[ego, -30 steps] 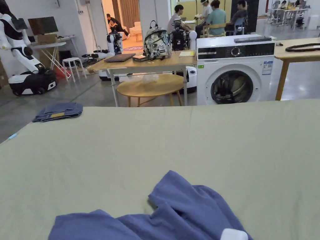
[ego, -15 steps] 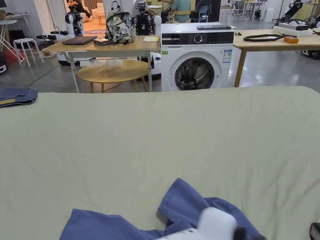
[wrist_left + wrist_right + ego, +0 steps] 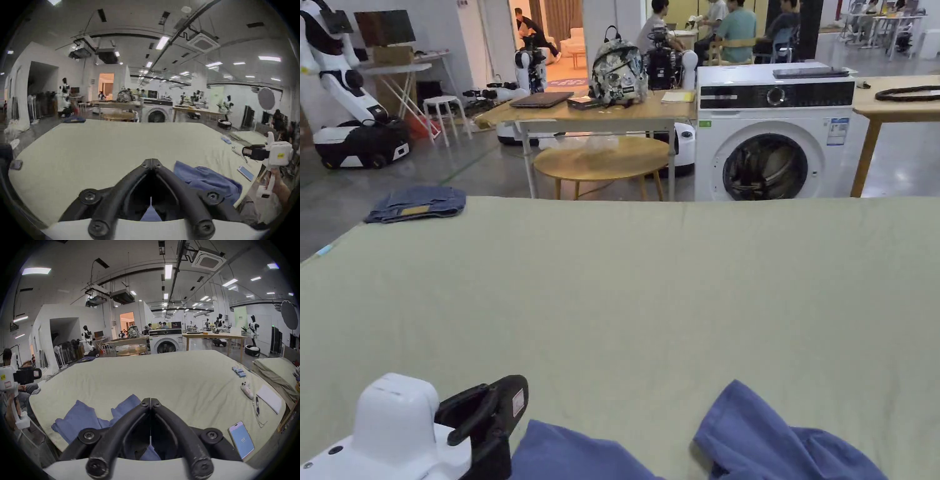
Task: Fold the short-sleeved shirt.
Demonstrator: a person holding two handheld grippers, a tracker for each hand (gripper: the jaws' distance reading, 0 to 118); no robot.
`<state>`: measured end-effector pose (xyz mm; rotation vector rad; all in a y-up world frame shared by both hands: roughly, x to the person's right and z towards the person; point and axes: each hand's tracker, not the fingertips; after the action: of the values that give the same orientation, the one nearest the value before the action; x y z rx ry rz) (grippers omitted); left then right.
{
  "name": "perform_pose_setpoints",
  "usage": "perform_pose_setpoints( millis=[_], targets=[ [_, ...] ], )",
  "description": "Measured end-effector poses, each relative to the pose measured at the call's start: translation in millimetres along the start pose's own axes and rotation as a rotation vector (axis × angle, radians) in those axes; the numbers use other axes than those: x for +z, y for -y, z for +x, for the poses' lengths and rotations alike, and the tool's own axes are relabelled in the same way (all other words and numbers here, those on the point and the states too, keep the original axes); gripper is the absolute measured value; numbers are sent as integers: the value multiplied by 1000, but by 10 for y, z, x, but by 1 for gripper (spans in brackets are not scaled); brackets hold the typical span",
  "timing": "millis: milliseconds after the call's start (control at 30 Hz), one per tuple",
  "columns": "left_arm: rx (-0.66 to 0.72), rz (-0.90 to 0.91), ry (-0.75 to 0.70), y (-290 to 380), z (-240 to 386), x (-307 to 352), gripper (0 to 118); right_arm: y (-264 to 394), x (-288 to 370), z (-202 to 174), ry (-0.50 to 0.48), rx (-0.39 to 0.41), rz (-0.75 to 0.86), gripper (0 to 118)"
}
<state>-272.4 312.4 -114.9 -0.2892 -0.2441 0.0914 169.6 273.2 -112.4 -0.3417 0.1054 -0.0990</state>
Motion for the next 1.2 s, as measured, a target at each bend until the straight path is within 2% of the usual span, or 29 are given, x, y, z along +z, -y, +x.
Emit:
perform_pose_setpoints(
  millis=[167,300,333,367,400,500,633,800,833,867,900,933,967,1100,1133,1167,1200],
  targets=[
    [1,-41,-53,60,-214,-3,0,41,-15,-41,-3,19,-12,0],
    [29,-136,-16,-31,-301,-308,0,75,-5,-21,-2,13,-21,0],
    [59,-220,-18,-24,-442,-452,5,89,5,-9,0,8,-21,0],
    [80,-293,-3,-16,-526,-620,25,105,15,12,0,-1,-23,0],
    [116,-353,33,12,-629,-800,38,123,26,41,-3,-13,-28,0],
    [197,-437,33,164,-813,-1315,45,208,81,132,13,-33,-31,0],
    [218,-588,-8,492,-1031,-1977,45,308,136,288,53,-54,-65,0],
    [142,-737,-27,922,-1044,-2515,45,391,249,490,129,-79,-87,0],
    [136,-715,-34,942,-1018,-2540,45,400,274,524,140,-86,-91,0],
    [118,-688,-38,900,-959,-2457,41,409,298,560,155,-91,-97,0],
    [110,-681,-49,867,-914,-2458,33,421,322,592,174,-94,-101,0],
    [115,-698,-47,853,-887,-2487,11,438,341,617,186,-98,-104,0],
    [138,-724,2,877,-849,-2520,0,460,361,645,195,-105,-111,0],
    [-54,-747,-73,938,-709,-2603,0,587,430,737,236,-159,-155,0],
    [-62,-756,-74,935,-668,-2596,0,627,441,761,260,-179,-181,17],
    [-62,-760,-73,923,-661,-2602,0,679,440,792,258,-204,-223,44],
    [-58,-762,-73,917,-666,-2606,0,750,429,827,260,-232,-268,66]
  ],
)
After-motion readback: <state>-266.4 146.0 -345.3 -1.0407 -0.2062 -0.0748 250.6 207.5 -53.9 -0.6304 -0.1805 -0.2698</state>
